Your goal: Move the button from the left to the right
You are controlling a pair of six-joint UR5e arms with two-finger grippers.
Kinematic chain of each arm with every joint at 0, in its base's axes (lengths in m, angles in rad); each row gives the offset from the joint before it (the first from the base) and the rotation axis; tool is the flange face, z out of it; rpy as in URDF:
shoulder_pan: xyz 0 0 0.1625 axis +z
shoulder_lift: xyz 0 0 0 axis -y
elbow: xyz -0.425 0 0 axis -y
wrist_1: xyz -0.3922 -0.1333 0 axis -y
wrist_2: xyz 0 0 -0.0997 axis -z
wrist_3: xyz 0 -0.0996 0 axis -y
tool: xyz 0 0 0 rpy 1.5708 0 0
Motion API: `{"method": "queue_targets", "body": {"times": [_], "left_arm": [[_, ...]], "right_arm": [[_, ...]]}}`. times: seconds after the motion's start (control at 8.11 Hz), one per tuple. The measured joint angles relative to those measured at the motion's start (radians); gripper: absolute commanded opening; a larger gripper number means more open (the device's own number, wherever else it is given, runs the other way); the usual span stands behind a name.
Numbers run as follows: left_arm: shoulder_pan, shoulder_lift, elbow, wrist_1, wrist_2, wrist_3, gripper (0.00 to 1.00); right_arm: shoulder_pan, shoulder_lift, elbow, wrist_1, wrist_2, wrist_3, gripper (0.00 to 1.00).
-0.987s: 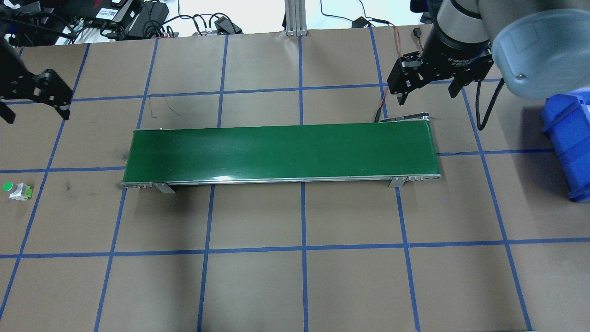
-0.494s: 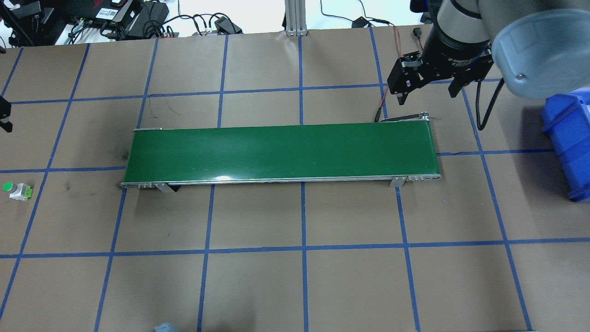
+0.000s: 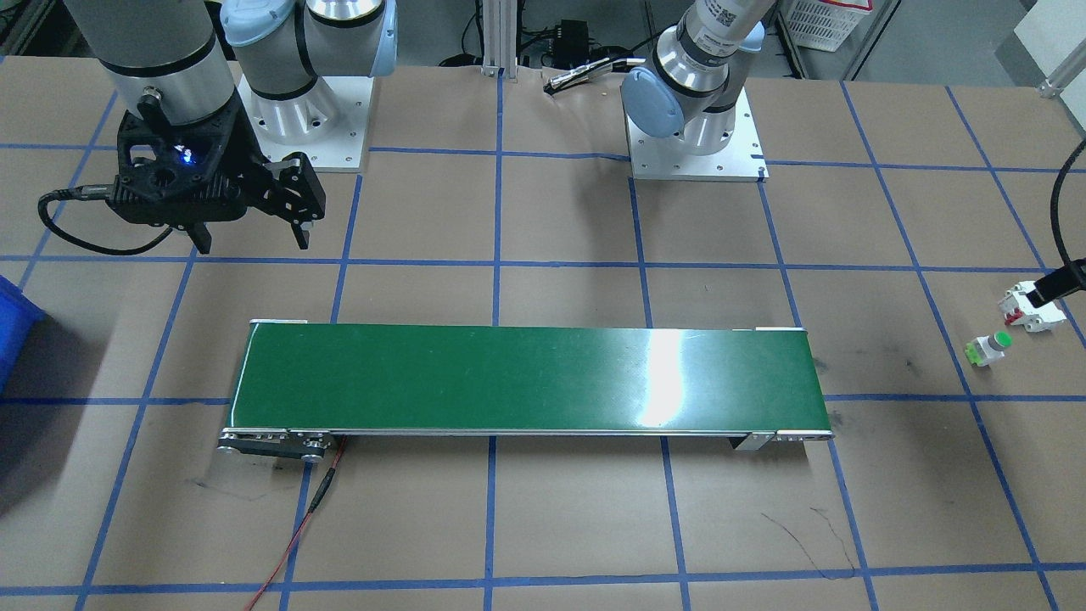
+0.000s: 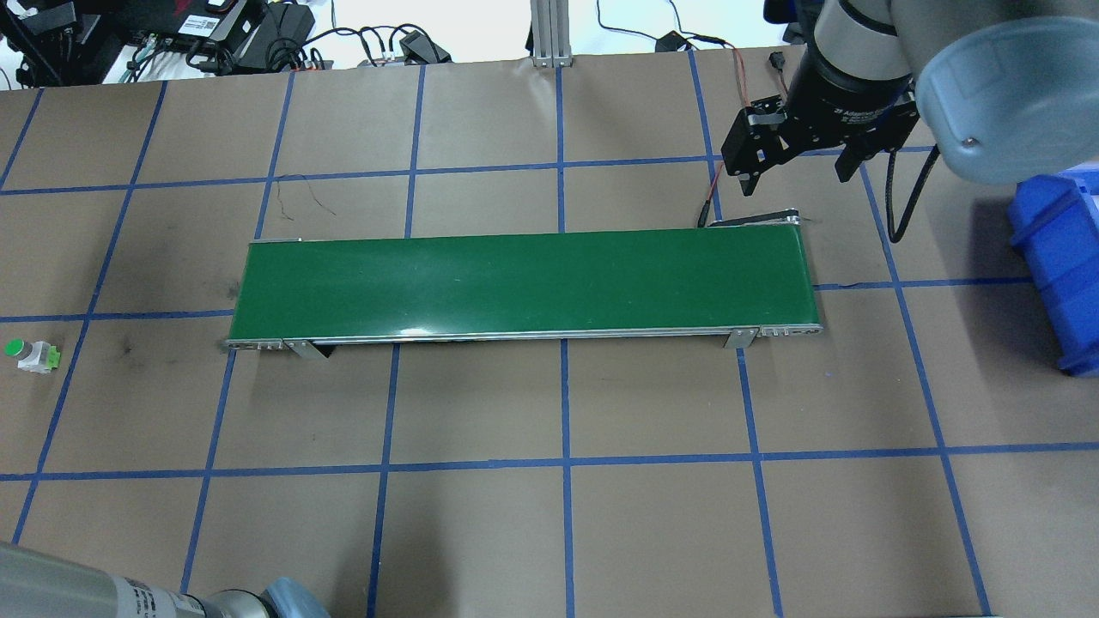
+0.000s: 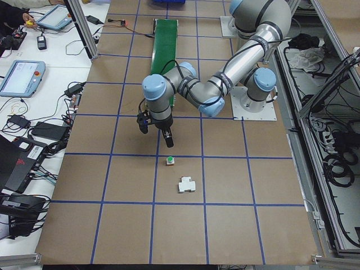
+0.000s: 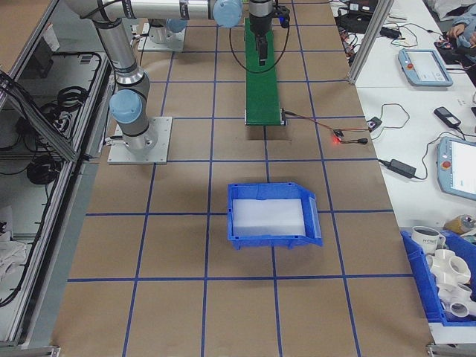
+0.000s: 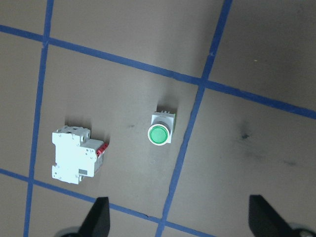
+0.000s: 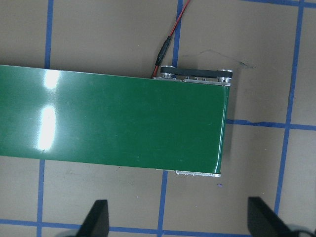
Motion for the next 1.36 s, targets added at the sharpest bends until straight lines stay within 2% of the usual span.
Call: {"method": "queue_targets", "body": {"times": [0.49, 0.99, 1.36], "left_arm": [[0.029, -0.129, -0.009, 0.071, -0.002, 0.110, 1.00], [0.030, -0.207, -0.070, 0.207, 0.003, 0.136, 1.00], [0.030, -0.240, -0.079, 0.238, 0.000, 0.139, 1.00]], "right_arm": [[0.000, 0.000, 0.000, 0.000, 0.000, 0.000, 1.00], [0.000, 0.000, 0.000, 0.000, 0.000, 0.001, 1.00], [0.000, 0.000, 0.000, -0.001, -0.001, 0.001, 1.00]]}}
